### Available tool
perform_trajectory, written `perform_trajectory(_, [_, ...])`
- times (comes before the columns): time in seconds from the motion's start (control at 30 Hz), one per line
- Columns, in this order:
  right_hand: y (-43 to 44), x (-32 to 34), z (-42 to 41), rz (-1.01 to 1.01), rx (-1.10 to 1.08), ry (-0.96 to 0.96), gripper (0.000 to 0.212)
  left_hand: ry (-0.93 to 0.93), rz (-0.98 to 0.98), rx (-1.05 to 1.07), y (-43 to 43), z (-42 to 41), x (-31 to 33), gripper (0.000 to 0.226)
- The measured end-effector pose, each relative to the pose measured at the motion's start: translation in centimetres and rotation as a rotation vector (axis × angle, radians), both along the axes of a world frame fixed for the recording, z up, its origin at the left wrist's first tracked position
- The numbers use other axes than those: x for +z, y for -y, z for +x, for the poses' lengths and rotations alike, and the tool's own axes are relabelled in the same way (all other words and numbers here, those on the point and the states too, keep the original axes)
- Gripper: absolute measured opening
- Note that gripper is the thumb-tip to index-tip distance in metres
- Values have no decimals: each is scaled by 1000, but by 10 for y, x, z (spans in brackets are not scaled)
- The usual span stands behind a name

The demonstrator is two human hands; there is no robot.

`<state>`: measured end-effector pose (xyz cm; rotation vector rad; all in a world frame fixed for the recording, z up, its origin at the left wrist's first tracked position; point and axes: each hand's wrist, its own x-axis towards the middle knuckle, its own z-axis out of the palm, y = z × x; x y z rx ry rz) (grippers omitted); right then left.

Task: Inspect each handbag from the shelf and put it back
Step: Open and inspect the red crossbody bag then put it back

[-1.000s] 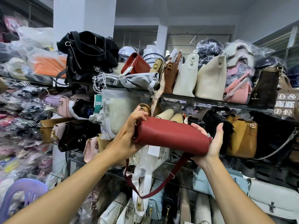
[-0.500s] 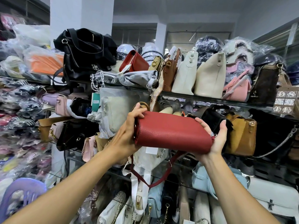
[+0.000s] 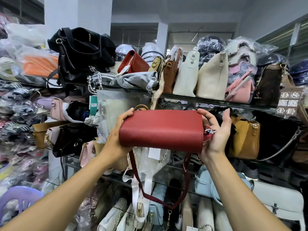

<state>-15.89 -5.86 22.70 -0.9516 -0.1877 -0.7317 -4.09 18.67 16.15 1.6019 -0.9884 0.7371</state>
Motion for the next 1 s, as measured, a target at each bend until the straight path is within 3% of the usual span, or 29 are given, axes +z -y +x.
perform_trajectory(0.2, [-14, 4, -5, -76, -43, 44, 68, -90, -54, -5, -1, 3, -5, 94])
perform_trajectory(0.6, [-29, 7, -12, -168, -79, 119, 57, -103, -62, 37, -5, 3, -4, 90])
perform_trajectory(0.93, [-35, 1, -9, -278, -338, 66, 64, -192, 140, 35, -9, 6, -3, 76])
perform_trajectory(1.0, [-35, -1, -7, -281, -385, 34, 58, -225, 163, 29, -8, 5, -5, 76])
